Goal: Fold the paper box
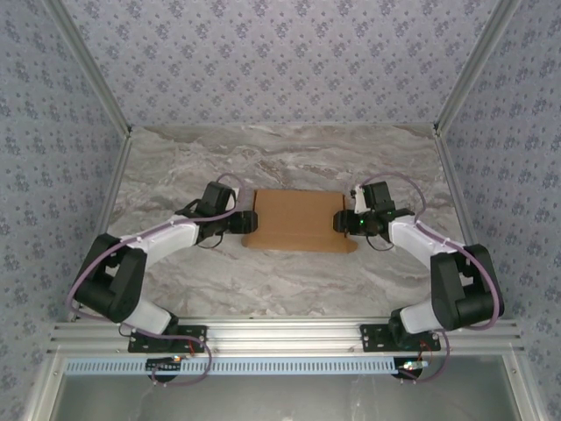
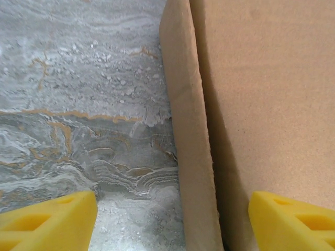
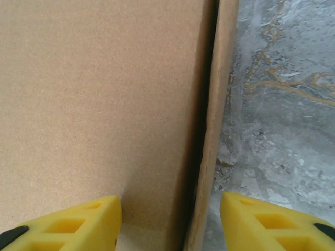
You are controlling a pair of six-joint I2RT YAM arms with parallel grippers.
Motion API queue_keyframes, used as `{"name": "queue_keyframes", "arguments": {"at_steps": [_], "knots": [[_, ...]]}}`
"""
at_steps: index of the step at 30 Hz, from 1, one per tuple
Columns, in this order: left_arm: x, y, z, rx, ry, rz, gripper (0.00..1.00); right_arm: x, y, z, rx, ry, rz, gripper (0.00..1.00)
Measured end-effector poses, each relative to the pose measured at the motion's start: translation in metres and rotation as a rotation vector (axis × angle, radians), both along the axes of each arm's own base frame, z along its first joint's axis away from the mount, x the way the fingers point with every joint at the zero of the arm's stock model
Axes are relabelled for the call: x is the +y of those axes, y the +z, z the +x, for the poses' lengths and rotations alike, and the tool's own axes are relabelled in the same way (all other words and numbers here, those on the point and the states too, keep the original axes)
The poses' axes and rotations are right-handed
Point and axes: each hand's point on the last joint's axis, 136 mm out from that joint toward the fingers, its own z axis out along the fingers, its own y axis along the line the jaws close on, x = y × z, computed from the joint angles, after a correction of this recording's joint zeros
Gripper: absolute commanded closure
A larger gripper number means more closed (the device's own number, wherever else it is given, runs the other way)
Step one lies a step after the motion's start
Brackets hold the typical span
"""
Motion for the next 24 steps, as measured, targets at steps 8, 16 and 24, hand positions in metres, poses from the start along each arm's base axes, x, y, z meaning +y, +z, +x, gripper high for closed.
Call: {"name": "queue_keyframes", "arguments": {"at_steps": [8,16,24], "knots": [[-0.007,-0.007,0.004,-0.003,-0.008,-0.04,0.24,0.001,0.0,0.028,-0.023,-0.007,0.014,0.55],[-0.008,-0.007,0.005,-0.024,0.005,-0.076,0.22,0.006,0.006,0.067,-0.043,0.018,-0.023,0.52],[0.009,0.018,0.015,-0.135,0.081,-0.034,0.15,0.004,0.029,0.089,-0.082,0.035,-0.105,0.42]]}}
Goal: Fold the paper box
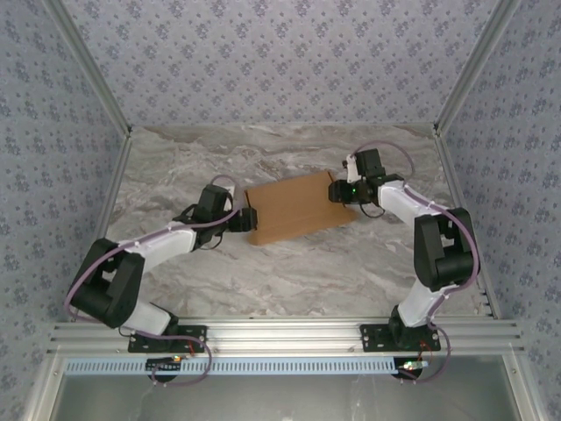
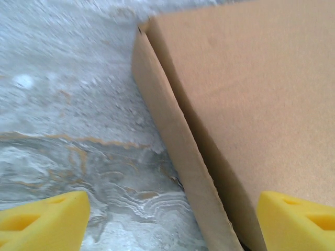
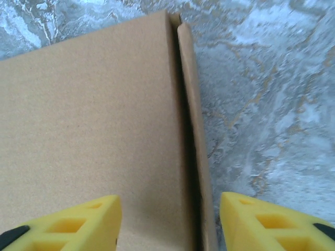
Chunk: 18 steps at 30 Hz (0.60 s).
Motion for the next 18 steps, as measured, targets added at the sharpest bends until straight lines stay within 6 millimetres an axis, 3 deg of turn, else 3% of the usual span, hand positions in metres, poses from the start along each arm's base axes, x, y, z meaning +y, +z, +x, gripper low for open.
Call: {"name": "queue_keyframes", "arguments": {"at_steps": [5,8,11,14,18], "knots": [[0.004,0.029,0.013,-0.089,0.01,0.028,0.13,-0.008,0.037,-0.014,-0.082,-0.01,-0.045,0.35],[-0.01,0.045,0.036,-0.11,-0.03,0.027,0.14,-0.001,0.056,-0.036,-0.127,0.018,-0.052,0.34],[-0.032,0.054,0.066,-0.121,-0.094,0.033,0.14,0.014,0.06,-0.065,-0.129,0.081,-0.055,0.34],[-0.048,0.05,0.09,-0.108,-0.165,0.077,0.15,0.028,0.055,-0.094,-0.097,0.148,-0.062,0.34],[-0.059,0.03,0.109,-0.063,-0.26,0.161,0.15,0.032,0.049,-0.115,-0.068,0.186,-0.053,0.34]]}}
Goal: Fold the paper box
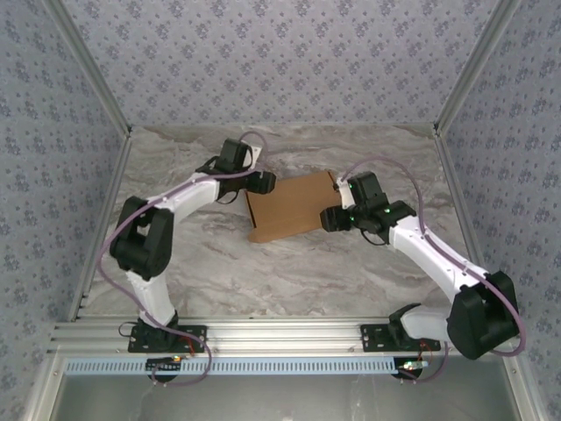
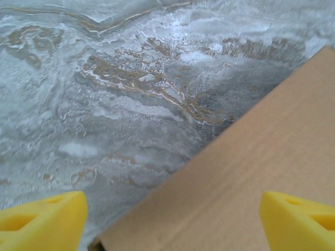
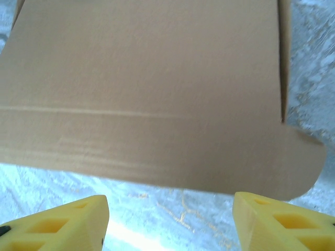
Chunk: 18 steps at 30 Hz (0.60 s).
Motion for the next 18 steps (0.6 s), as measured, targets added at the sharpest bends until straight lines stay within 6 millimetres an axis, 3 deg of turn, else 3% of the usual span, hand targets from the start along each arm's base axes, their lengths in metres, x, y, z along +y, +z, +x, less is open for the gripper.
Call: {"name": "queue_keyframes", "arguments": {"at_steps": [4,9,18], "knots": [[-0.002,-0.021,0.003,0.071,-0.106,0.059,0.15,-0.001,-0.005,-0.007,0.026,0.005,0.0,0.34],[-0.002,-0.032,-0.002,0.15,-0.196,0.051,0.17,0.004,-0.009,-0.01,0.052,0.019,0.024,0.35],[-0.01,-0.042,-0.026,0.25,-0.294,-0.012,0.25,0.025,-0.052,-0.022,0.222,0.019,0.177,0.38]]}}
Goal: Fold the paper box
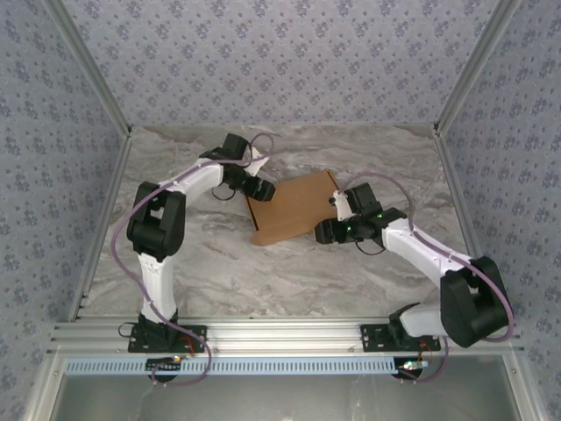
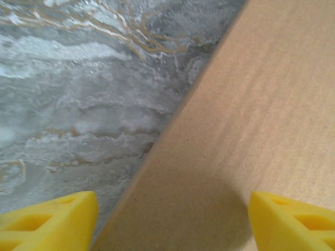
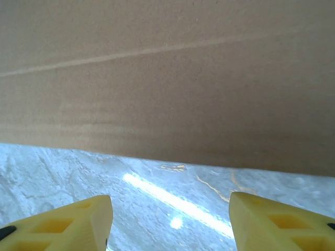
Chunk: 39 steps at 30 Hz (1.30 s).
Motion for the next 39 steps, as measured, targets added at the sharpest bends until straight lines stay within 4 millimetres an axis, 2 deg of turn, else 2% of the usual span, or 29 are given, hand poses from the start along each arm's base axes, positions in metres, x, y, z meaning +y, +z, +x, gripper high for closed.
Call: {"name": "queue_keyframes", "arguments": {"at_steps": [4,9,13,23,28,32,36,39], "knots": [[0.002,-0.008,-0.017,0.038,-0.003,-0.023,0.25,0.006,-0.008,0.008,0.037,-0.025,0.074,0.38],[0.01,-0.009,-0.038,0.06,0.013,-0.025,0.26,0.001,-0.01,0.016,0.059,-0.074,0.155,0.37],[0.01,-0.011,-0.046,0.06,0.021,-0.029,0.27,-0.003,-0.009,0.023,0.05,-0.099,0.18,0.37],[0.005,-0.011,-0.075,0.079,0.012,-0.031,0.23,-0.017,-0.037,0.04,0.098,-0.165,0.195,0.48],[0.006,-0.01,-0.074,0.083,0.021,-0.029,0.2,-0.015,-0.038,0.044,0.1,-0.157,0.229,0.51],[0.0,-0.002,-0.055,0.074,0.028,-0.043,0.2,-0.014,-0.037,0.047,0.09,-0.154,0.238,0.51],[-0.01,0.001,-0.035,0.071,0.025,-0.07,0.25,-0.013,-0.036,0.048,0.083,-0.152,0.242,0.49],[-0.014,-0.006,-0.03,0.101,0.02,-0.081,0.3,-0.014,-0.036,0.05,0.078,-0.153,0.244,0.49]]}}
